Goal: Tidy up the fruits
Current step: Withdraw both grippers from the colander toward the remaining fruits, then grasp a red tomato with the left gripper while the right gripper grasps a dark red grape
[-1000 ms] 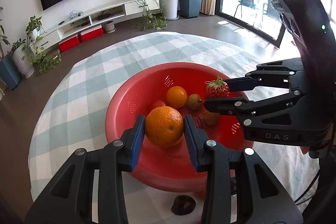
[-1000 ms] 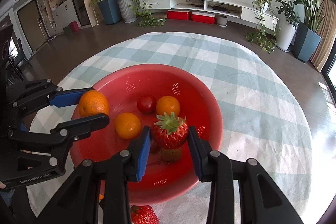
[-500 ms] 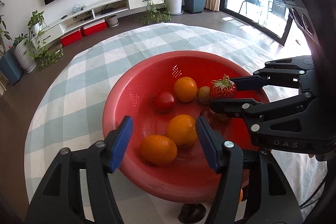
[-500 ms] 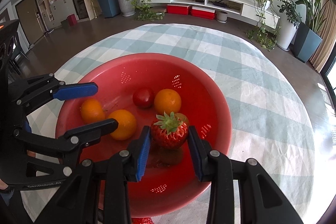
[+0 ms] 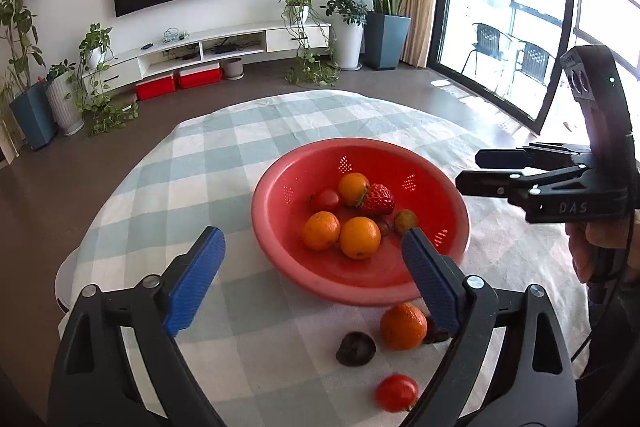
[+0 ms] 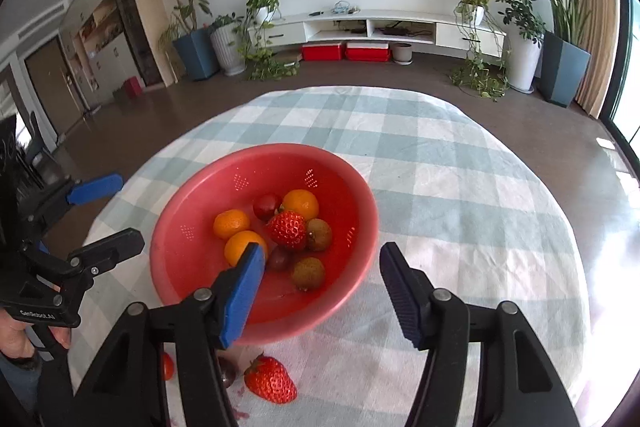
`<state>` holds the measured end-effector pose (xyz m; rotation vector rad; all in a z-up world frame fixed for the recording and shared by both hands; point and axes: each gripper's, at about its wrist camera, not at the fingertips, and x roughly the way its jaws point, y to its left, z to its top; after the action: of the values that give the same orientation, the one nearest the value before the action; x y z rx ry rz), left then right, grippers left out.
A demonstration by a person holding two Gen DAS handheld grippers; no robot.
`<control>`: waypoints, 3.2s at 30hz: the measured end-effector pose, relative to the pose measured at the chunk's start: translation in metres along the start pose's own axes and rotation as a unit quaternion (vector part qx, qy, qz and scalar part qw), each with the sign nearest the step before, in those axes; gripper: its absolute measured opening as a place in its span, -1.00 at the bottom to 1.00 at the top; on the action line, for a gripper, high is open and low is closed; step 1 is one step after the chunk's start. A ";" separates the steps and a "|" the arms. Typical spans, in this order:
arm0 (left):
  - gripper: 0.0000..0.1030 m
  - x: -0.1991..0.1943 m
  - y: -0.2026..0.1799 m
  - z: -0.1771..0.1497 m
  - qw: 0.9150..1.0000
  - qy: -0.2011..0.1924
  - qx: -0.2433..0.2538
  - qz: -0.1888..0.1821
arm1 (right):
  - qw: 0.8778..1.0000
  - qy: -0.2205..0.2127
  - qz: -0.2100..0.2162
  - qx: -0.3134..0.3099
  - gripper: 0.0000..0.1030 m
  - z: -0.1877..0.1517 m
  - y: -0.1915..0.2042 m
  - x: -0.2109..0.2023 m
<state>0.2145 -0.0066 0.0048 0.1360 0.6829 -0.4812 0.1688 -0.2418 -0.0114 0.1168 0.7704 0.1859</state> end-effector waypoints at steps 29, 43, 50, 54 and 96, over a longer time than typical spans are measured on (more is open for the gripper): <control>0.60 -0.010 -0.065 -0.103 0.997 0.071 0.026 -0.006 | 0.996 -0.005 0.018 0.085 0.41 -0.110 0.008 -0.045; 0.10 0.012 -0.065 -0.108 0.993 0.111 0.031 0.006 | 0.999 0.006 0.005 0.046 0.26 -0.112 0.019 -0.040; -0.39 0.010 -0.063 -0.109 0.995 0.101 0.025 0.003 | 1.000 0.013 0.003 0.028 0.16 -0.114 0.027 -0.036; -0.39 0.009 -0.061 -0.109 0.995 0.098 0.021 0.002 | 1.000 0.015 0.002 0.019 0.10 -0.115 0.031 -0.035; -0.39 -0.021 -0.029 -0.117 0.997 0.052 -0.043 -0.024 | 0.991 0.091 -0.029 -0.094 -0.62 -0.116 0.100 0.013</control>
<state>0.1192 0.0080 -0.0713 0.0646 0.8098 -0.4916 0.0839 -0.1372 -0.0856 -0.1034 0.9323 0.2143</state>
